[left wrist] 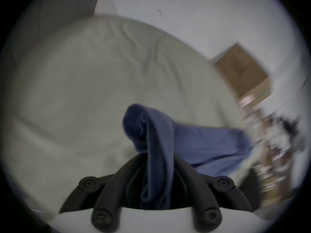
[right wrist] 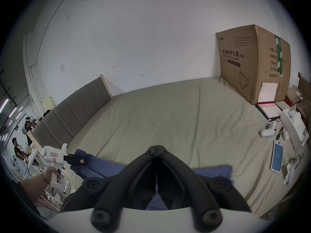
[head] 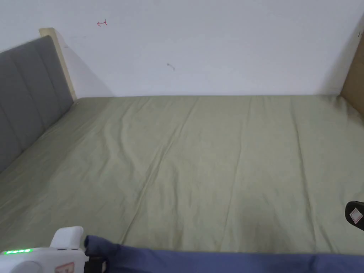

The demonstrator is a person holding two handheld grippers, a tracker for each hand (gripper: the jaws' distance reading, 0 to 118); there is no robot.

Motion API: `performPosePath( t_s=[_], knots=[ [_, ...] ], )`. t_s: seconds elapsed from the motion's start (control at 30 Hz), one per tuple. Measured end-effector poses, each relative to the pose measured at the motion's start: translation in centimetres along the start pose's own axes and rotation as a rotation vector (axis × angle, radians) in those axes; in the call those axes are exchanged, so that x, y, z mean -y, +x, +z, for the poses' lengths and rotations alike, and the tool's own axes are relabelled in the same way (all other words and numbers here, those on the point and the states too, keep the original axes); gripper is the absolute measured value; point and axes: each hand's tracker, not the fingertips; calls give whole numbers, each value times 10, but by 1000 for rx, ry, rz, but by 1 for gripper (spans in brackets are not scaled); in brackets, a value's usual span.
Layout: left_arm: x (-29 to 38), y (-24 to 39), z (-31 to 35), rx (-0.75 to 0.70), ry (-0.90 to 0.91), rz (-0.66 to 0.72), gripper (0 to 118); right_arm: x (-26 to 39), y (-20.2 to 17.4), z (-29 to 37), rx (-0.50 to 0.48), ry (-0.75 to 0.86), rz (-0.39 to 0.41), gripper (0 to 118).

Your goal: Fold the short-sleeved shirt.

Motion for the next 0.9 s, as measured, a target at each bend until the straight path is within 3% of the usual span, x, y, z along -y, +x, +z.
performPosePath(
  t_s=[0.07,0.1,0.33,0.47,0.5,0.53,0.57,0.6,0.63,0.67,0.77,0.9],
  knots=[
    [5,18,3,-250,-13,-189,6,2,1,5,-8,2,-9,0],
    [6,22,5,-227,0,-206,6,3,2,7,-12,2,-13,0],
    [-14,105,8,399,-72,155,6,9,16,26,-24,20,-40,0],
    [-23,177,-31,441,-147,131,8,14,27,36,-20,23,-63,0],
    [-22,190,-44,445,-157,126,15,16,31,38,-18,21,-67,0],
    [-21,199,-57,469,-183,113,35,17,34,40,-13,21,-70,0],
    [-17,210,-68,514,-221,140,66,18,37,43,-8,21,-74,0],
    [-15,218,-77,550,-264,159,89,19,39,44,-6,21,-78,0],
    [-11,221,-86,626,-305,202,106,20,42,46,-2,20,-84,0],
    [-9,220,-90,705,-331,246,115,21,44,48,3,21,-90,0],
    [-7,207,-77,812,-249,345,114,22,50,50,4,29,-109,0],
    [-9,174,-44,794,-102,358,113,24,55,48,-2,33,-120,0]
  ],
)
